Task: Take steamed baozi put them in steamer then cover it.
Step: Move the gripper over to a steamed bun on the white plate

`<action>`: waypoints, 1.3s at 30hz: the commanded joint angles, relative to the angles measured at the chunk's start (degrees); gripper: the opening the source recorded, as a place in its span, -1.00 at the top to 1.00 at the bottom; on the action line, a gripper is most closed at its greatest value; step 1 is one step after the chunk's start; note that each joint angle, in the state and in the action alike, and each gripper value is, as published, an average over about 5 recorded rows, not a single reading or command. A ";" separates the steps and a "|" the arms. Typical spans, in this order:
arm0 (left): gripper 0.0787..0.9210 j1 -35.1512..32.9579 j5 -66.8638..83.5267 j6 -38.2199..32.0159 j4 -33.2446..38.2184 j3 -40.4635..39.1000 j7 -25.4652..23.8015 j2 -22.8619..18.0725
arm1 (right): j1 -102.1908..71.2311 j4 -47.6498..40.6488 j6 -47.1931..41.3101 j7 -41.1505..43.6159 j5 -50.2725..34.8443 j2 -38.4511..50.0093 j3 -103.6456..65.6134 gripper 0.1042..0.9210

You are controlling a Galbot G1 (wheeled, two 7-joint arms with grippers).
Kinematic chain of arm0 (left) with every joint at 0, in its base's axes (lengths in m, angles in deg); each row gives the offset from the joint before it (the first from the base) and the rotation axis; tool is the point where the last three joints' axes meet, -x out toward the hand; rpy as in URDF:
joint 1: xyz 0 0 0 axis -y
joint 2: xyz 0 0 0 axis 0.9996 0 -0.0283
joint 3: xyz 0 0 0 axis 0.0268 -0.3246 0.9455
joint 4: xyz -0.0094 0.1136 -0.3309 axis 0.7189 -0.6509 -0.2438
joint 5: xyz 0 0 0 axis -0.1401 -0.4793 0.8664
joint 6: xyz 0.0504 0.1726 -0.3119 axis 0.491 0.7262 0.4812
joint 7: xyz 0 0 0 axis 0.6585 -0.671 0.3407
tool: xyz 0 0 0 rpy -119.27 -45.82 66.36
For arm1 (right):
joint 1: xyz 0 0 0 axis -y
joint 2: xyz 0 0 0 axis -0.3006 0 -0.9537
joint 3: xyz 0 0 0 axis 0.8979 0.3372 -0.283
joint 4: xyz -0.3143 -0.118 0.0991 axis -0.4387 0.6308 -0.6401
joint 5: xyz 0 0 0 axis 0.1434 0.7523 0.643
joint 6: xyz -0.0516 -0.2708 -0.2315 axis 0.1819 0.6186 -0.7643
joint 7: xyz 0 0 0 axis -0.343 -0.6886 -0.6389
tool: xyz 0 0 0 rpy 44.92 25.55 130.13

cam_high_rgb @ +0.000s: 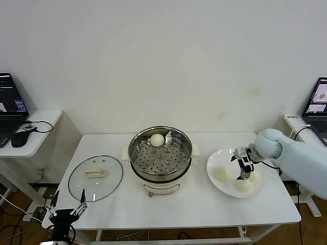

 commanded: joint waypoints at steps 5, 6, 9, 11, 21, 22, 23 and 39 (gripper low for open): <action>-0.77 -0.13 0.03 -0.05 -0.15 0.37 -0.02 0.03 | -3.38 -7.15 0.10 0.04 2.14 -7.00 -2.48 -0.76; -0.77 -0.13 0.03 -0.05 -0.16 0.36 -0.02 0.01 | -3.49 -7.80 0.17 0.04 2.41 -7.46 -2.56 -0.76; -0.77 -0.05 0.04 -0.03 -0.23 0.35 -0.05 0.01 | -3.75 -9.33 0.28 0.14 3.13 -8.53 -2.73 -0.76; -0.77 0.05 0.06 -0.01 -0.33 0.35 -0.06 0.01 | -3.79 -9.76 0.27 0.24 3.45 -8.88 -2.78 -0.75; -0.77 0.26 0.10 -0.14 -0.77 0.17 -0.10 -0.19 | -3.95 -10.82 0.16 0.52 4.39 -9.34 -2.68 -0.57; -0.77 0.23 0.10 -0.13 -0.73 0.17 -0.13 -0.19 | -4.03 -10.80 0.17 0.62 4.49 -9.33 -2.69 -0.56; -0.77 0.20 0.10 -0.11 -0.69 0.18 -0.15 -0.18 | -4.11 -10.79 0.21 0.71 4.61 -9.29 -2.70 -0.55; -0.77 -0.28 0.05 -0.27 -0.08 0.19 -0.04 -0.52 | -3.77 -9.96 1.13 1.20 4.78 -8.80 -3.69 -0.13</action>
